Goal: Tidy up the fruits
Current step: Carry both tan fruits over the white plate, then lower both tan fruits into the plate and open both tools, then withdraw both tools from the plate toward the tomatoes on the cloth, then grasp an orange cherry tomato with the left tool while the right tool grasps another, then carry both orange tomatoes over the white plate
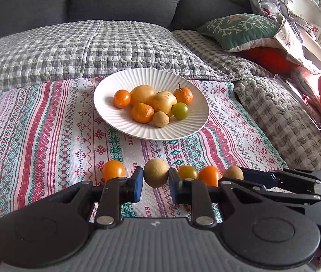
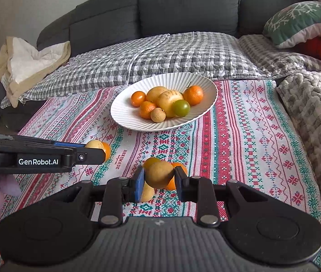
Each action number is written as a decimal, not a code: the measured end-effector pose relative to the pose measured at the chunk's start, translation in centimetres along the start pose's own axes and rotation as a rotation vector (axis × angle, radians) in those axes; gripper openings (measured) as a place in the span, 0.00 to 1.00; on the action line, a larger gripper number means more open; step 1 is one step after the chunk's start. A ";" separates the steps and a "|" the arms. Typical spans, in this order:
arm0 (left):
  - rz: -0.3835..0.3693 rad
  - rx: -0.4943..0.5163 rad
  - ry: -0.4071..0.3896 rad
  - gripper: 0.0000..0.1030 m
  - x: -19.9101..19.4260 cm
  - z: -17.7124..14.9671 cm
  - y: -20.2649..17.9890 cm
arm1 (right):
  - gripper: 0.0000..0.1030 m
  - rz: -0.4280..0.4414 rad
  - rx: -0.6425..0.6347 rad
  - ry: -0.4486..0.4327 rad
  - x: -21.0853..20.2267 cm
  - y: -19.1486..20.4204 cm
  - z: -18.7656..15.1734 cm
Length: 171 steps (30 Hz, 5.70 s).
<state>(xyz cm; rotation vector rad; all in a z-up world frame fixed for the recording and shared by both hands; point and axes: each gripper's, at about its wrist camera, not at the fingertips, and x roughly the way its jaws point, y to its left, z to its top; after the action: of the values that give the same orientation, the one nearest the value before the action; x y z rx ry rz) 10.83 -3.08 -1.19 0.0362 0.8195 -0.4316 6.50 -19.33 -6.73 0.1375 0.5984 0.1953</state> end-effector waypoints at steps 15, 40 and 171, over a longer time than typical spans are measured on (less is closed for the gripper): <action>-0.017 -0.018 -0.021 0.24 6.2 7.4 2.1 | 0.25 -0.061 0.015 -0.116 4.3 -2.4 5.1; 0.007 0.064 0.040 0.24 16.4 13.3 -1.0 | 0.25 -0.085 -0.042 -0.123 8.4 -3.6 6.3; 0.124 -0.050 -0.045 0.30 3.8 -2.8 2.7 | 0.30 -0.189 -0.116 0.042 4.7 1.2 -1.6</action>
<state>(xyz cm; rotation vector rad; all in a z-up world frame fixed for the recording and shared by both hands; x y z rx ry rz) 12.23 -1.39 -6.15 0.0311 0.7788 -0.2939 9.24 -16.98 -10.35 -0.0354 0.6362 0.0491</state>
